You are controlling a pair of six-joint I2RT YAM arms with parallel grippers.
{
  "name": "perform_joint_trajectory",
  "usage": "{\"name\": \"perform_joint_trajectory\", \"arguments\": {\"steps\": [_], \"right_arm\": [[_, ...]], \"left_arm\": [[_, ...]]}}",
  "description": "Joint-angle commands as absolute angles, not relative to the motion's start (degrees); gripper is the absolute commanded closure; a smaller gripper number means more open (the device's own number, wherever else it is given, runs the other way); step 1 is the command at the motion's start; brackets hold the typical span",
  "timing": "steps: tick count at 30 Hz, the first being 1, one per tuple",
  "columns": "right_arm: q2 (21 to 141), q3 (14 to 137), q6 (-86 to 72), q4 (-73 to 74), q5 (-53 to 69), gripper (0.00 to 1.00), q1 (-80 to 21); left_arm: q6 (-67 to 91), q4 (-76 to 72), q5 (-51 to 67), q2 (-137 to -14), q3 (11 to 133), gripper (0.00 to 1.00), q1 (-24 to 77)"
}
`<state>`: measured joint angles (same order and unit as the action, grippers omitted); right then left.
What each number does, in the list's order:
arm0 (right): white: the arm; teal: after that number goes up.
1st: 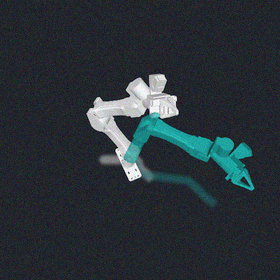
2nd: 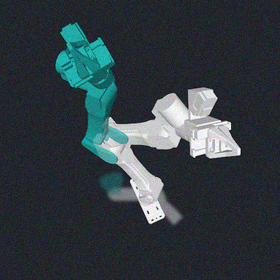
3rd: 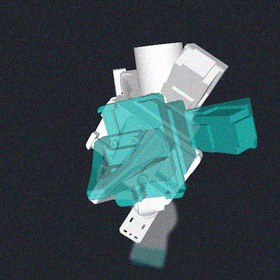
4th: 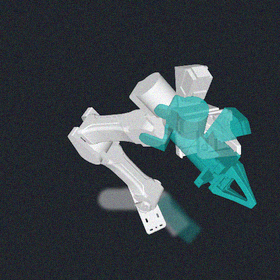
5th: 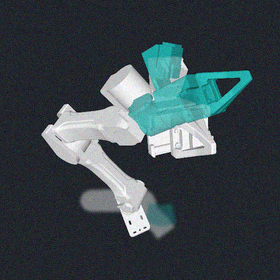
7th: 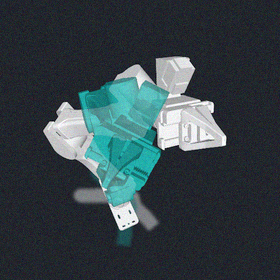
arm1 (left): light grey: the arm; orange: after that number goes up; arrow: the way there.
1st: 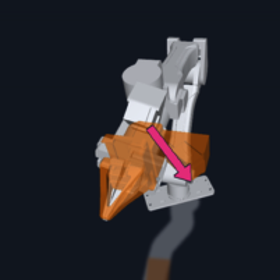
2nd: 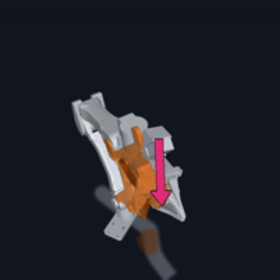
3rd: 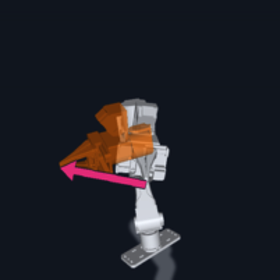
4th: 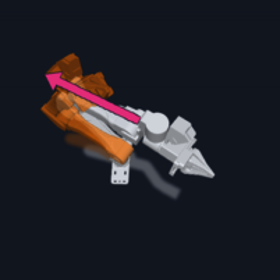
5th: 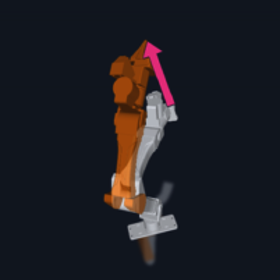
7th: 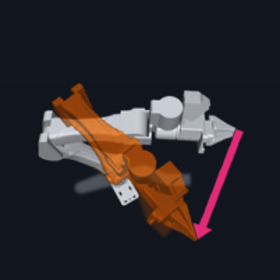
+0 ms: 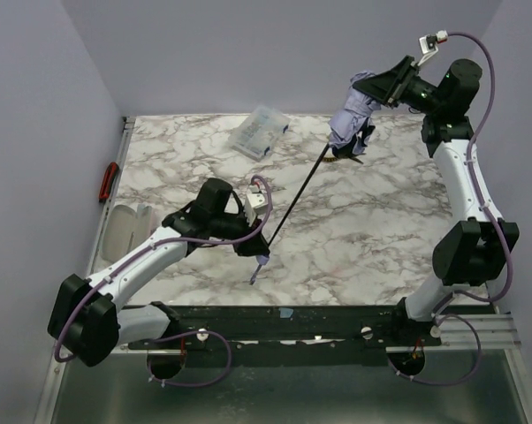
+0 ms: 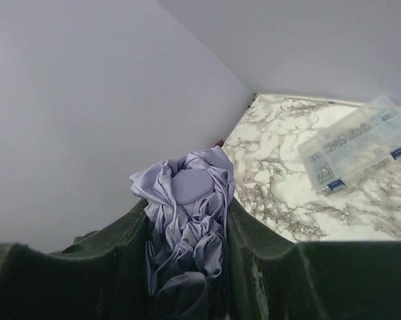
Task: Open the umbrella
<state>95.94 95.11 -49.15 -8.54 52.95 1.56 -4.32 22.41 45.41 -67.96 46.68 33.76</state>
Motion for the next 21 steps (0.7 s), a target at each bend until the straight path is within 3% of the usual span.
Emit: {"name": "perform_joint_trajectory", "arguments": {"steps": [1,8,12,15,21], "right_arm": [[95.41,100.98,-51.18,-20.02,50.21,1.00,4.56],[91.41,91.09,-53.16,-23.48,53.57,0.99,4.15],[87.74,84.80,-51.52,-22.66,54.90,0.99,2.46],[85.06,80.92,-48.50,-20.80,56.00,0.99,0.70],[79.93,74.14,-45.65,-21.22,58.75,0.99,-2.98]], "left_arm": [[-8.52,30.69,46.59,-68.64,45.98,0.75,34.18],[-6.22,29.11,46.32,-69.70,52.00,0.71,34.15],[-2.56,27.08,46.06,-69.43,58.49,0.44,34.10],[-1.27,26.01,45.27,-69.38,64.91,0.36,33.33],[3.48,21.71,44.23,-71.41,77.77,0.35,32.03]]}}
